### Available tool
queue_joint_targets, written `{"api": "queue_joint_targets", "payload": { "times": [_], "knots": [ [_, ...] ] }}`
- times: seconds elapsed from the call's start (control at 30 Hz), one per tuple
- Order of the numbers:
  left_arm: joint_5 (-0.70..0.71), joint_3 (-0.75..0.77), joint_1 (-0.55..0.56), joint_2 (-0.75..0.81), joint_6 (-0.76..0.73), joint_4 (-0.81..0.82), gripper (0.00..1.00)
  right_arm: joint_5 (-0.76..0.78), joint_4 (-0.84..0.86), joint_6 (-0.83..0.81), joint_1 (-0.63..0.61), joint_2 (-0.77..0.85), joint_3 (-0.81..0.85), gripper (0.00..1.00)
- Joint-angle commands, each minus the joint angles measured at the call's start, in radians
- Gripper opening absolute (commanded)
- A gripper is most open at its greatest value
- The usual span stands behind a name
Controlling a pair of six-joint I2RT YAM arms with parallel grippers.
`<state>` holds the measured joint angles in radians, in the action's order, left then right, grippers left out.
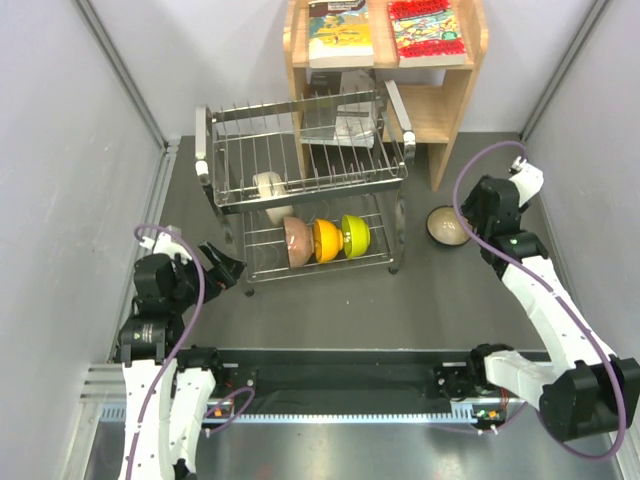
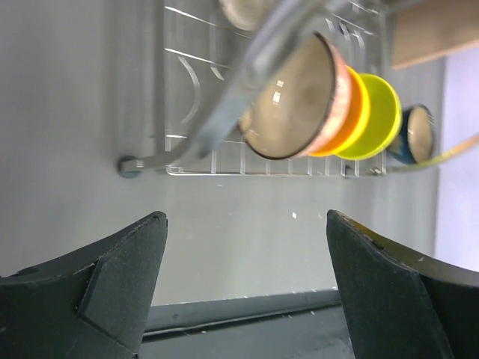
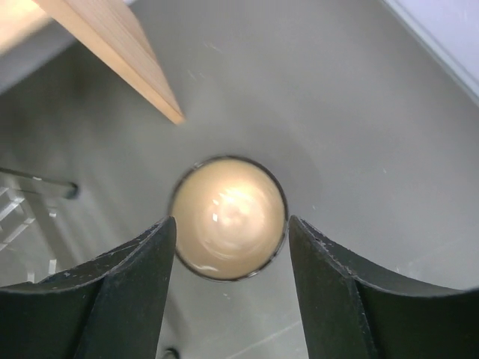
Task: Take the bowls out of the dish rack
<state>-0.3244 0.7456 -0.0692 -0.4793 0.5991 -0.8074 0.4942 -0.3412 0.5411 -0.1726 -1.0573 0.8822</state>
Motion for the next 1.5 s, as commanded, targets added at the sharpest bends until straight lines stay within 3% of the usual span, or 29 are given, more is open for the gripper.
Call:
{"api": "queue_joint_targets", "payload": {
  "times": [0.0, 0.17, 0.43, 0.63, 0.73, 0.9, 1.0, 1.2, 1.23, 1.37, 1.47],
  "knots": [
    [-0.104, -0.009, 0.002, -0.002, -0.016, 0.094, 0.91, -0.037, -0.038, -0.038, -0.010, 0.031, 0.075, 0.63],
    [-0.120, 0.032, 0.002, -0.034, -0.045, 0.134, 0.91, -0.066, -0.022, -0.047, -0.025, 0.057, 0.049, 0.63],
    [-0.122, 0.244, 0.002, -0.195, -0.211, 0.186, 0.94, -0.105, -0.005, -0.067, -0.025, 0.051, 0.050, 0.63],
    [-0.327, 0.281, 0.005, -0.231, -0.141, 0.393, 0.93, -0.117, 0.005, -0.078, -0.027, 0.039, 0.047, 0.64],
    [-0.360, 0.322, 0.023, -0.243, -0.160, 0.392, 0.93, -0.124, 0.016, -0.079, -0.025, 0.039, 0.041, 0.64],
    [-0.191, 0.553, 0.049, -0.342, -0.289, 0.226, 0.96, -0.144, 0.025, -0.079, -0.027, 0.025, 0.043, 0.64],
    [-0.183, 0.647, 0.060, -0.413, -0.288, 0.211, 0.96, -0.157, 0.033, -0.078, -0.025, 0.019, 0.043, 0.64],
    [-0.344, 0.588, 0.066, -0.449, -0.208, 0.297, 0.93, -0.171, 0.039, -0.090, -0.027, -0.004, 0.050, 0.64],
    [-0.341, 0.565, 0.107, -0.438, -0.203, 0.297, 0.93, -0.177, 0.042, -0.093, -0.025, -0.004, 0.050, 0.64],
    [-0.236, 0.398, 0.244, -0.357, -0.214, 0.292, 0.93, -0.190, 0.065, -0.090, -0.027, -0.007, 0.037, 0.64],
    [-0.092, 0.365, 0.305, -0.282, -0.240, 0.246, 0.95, -0.203, 0.068, -0.089, -0.025, -0.013, 0.029, 0.64]
  ]
}}
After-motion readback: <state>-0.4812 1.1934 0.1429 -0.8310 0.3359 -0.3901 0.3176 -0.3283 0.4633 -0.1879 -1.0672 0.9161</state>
